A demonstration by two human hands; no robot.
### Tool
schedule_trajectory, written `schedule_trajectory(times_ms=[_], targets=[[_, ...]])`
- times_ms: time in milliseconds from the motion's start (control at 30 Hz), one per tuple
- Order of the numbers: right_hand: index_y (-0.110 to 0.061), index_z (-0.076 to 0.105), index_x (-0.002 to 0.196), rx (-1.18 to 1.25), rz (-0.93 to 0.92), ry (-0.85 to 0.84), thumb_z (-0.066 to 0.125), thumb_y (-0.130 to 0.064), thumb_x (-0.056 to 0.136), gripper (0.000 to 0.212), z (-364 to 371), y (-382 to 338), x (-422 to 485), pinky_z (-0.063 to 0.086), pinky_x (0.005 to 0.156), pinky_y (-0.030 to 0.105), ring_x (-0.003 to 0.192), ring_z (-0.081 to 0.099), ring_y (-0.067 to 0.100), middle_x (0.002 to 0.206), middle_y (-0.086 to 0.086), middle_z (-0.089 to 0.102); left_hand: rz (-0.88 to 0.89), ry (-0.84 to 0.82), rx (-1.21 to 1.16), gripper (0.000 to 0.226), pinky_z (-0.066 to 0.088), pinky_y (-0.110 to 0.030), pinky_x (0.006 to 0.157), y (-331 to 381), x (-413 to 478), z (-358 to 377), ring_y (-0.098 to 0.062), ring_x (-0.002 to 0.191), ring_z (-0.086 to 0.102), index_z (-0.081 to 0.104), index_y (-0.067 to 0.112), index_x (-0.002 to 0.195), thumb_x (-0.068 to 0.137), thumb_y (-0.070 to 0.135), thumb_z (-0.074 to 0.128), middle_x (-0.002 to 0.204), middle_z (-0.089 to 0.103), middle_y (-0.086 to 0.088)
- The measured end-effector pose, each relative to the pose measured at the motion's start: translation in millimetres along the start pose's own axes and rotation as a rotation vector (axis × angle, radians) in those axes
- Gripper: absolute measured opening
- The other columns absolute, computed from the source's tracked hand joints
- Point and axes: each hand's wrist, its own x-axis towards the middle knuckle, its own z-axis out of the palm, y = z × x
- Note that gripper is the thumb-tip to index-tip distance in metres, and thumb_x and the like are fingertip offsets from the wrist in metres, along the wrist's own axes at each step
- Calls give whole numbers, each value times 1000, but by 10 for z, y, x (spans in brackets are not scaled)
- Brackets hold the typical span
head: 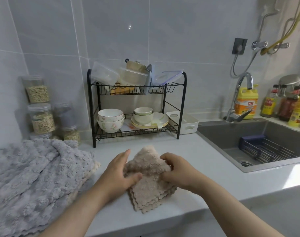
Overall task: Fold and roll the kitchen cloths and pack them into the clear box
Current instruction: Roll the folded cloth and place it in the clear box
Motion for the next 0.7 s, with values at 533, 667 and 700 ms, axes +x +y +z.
schedule_trajectory(times_ms=[533,667,700], targets=[[-3,69,103,637,120,-89,77,-19,77,32,377,191,250,51,95,55,100,68,40,103,22,72,-386,47,-1096,44,47,-54,97,-9,-97,-30,-42,101,67,62,-6,114,71,-2,68,109,67,-29],[-3,63,108,620,76,-9,65,-4,83,24,385,225,251,57,72,54,87,67,48,96,24,72,-365,46,-1042,32,49,-51,95,21,-133,-21,-37,102,67,62,0,114,82,-4,61,108,70,-23],[-4,62,110,652,61,14,60,0,88,23,385,243,234,58,59,41,77,70,39,89,19,73,-359,36,-1017,31,48,-51,96,29,-140,-22,-36,104,67,62,2,115,84,-3,60,107,71,-20]])
